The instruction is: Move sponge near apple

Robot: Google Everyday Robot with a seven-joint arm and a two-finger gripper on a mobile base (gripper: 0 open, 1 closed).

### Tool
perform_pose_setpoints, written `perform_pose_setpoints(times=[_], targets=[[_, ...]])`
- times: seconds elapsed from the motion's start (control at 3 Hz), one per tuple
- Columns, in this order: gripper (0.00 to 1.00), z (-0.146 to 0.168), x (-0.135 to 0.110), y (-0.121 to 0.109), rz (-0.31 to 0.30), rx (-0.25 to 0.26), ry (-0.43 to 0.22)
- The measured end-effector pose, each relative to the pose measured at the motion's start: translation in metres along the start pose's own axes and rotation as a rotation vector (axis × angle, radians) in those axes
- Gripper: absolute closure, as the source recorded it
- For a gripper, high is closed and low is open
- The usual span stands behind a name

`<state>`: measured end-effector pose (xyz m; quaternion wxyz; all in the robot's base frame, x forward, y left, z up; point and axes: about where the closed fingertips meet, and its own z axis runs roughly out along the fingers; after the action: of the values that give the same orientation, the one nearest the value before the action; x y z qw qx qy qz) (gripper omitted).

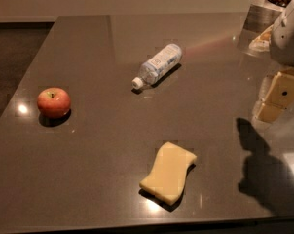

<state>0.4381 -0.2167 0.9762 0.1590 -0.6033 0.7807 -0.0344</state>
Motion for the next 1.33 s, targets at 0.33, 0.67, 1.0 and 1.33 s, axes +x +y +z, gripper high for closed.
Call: perform_pose_setpoints(times=[0.33,0.67,1.0,1.33], targets=[[0.00,0.000,0.000,0.000,0.000,0.000,0.000],[0.00,0.000,-0.006,0.001,-0.010,-0.025,-0.019],[0.00,0.007,-0.027,0.027,-0.093,-0.070,-0.089],[0.00,0.020,-0.045,0.056,-0.199,-0.118,-0.152]])
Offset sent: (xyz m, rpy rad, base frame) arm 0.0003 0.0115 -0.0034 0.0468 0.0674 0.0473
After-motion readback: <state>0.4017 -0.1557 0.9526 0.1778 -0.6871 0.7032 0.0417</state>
